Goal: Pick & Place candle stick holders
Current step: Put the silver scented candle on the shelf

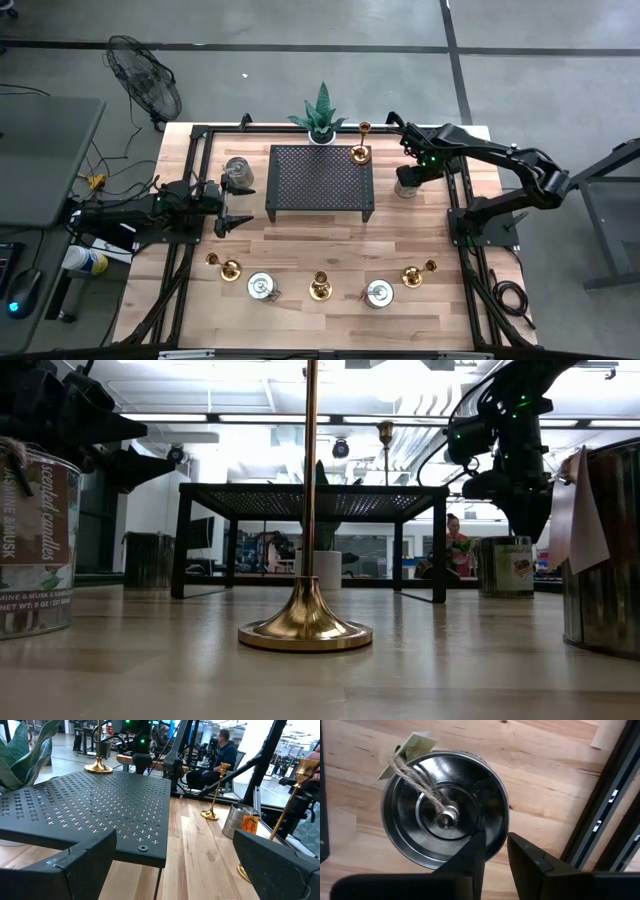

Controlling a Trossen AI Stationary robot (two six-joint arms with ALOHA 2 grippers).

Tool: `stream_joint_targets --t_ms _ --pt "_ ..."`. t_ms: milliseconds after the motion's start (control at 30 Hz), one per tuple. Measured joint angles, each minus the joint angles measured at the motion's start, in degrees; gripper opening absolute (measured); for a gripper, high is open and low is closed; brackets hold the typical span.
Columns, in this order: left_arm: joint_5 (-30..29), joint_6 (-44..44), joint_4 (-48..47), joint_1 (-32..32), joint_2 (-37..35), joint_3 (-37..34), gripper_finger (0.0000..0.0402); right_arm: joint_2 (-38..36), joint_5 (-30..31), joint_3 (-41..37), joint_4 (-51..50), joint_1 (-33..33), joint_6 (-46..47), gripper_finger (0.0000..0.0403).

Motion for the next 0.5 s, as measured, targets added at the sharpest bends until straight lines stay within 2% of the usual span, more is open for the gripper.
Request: stream_joint_targets --t_ms 500 --pt "0.0 0.0 0.0 0.0 0.0 0.02 0.0392 0.02 -0.28 0.0 0.45 -0.02 0.02 0.0042"
